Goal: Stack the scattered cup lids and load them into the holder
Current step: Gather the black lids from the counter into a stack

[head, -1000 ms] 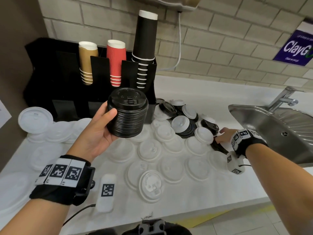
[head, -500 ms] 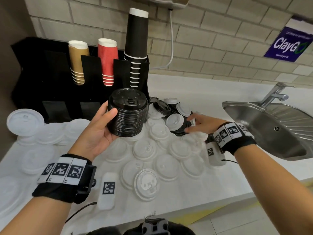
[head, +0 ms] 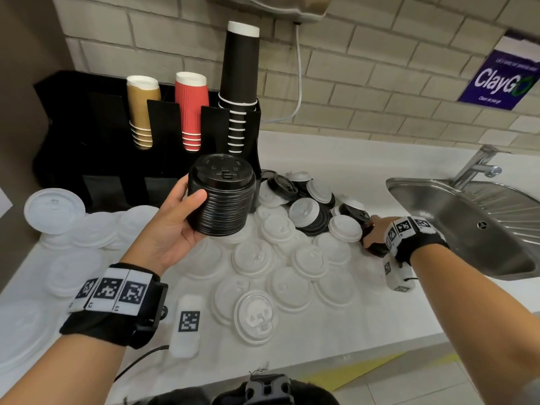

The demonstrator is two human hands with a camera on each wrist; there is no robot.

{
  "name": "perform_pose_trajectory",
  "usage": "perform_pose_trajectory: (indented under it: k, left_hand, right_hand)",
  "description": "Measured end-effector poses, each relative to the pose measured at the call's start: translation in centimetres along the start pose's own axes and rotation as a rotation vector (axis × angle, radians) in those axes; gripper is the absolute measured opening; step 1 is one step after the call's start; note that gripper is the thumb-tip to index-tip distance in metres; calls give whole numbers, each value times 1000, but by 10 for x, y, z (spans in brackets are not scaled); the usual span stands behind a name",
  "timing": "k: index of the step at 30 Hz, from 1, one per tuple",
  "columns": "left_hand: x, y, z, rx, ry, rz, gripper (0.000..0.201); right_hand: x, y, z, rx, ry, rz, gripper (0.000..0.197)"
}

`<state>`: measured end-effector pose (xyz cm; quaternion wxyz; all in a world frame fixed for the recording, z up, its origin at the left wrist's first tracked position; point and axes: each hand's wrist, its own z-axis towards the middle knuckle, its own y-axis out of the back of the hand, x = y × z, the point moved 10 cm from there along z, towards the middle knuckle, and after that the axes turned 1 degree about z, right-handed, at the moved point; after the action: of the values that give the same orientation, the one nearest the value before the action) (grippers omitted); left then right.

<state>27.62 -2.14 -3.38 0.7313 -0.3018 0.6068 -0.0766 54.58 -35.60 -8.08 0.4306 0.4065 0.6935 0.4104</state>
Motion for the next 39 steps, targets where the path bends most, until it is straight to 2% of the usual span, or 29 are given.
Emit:
perform_pose_trajectory:
  k: [2, 4, 6, 8, 10, 12, 15, 18, 21, 23, 25, 30, 33, 39]
  left_hand:
    - [0, 0, 0, -3, 9, -2, 65]
    - [0, -2, -2, 4, 29, 10, 84]
    - [0, -6, -3, 25, 40, 29, 111]
    - [1, -8, -5, 31, 44, 22, 121]
    - [2, -8, -6, 31, 53, 5, 121]
    - [2, -8, -8, 41, 56, -3, 115]
    - [2, -8, -11, 55, 49, 10, 101]
    - [1, -2, -12, 32, 38, 5, 85]
    - [0, 3, -14, 15, 27, 10, 78]
    - [0, 4, -15, 22, 25, 24, 63]
    - [0, 3, -16, 36, 32, 31, 57]
    - [2, 0, -16, 85, 51, 40, 57]
    - [3, 2, -16, 68, 48, 27, 62]
    - [1, 3, -16, 44, 42, -26, 72]
  right_hand:
    - [-4, 29, -4, -98, -75, 45, 50]
    - [6, 61, -15, -122, -96, 114, 57]
    - [33, 93, -32, -134, -17, 230, 58]
    - [73, 124, -55, -139, 177, 447, 54]
    - [116, 151, -88, -129, 428, 691, 46]
    - [150, 173, -123, -141, 647, 834, 42]
    - [184, 193, -164, -181, 887, 917, 46]
    - [204, 204, -191, -239, 1055, 946, 52]
    - [221, 201, -200, -210, 1112, 913, 55]
    - [230, 200, -202, -213, 1121, 873, 56]
    - [237, 202, -204, -231, 1137, 843, 53]
    - [250, 204, -209, -213, 1175, 812, 44]
    - [255, 204, -213, -201, 1214, 787, 46]
    - [253, 206, -217, -273, 1230, 753, 50]
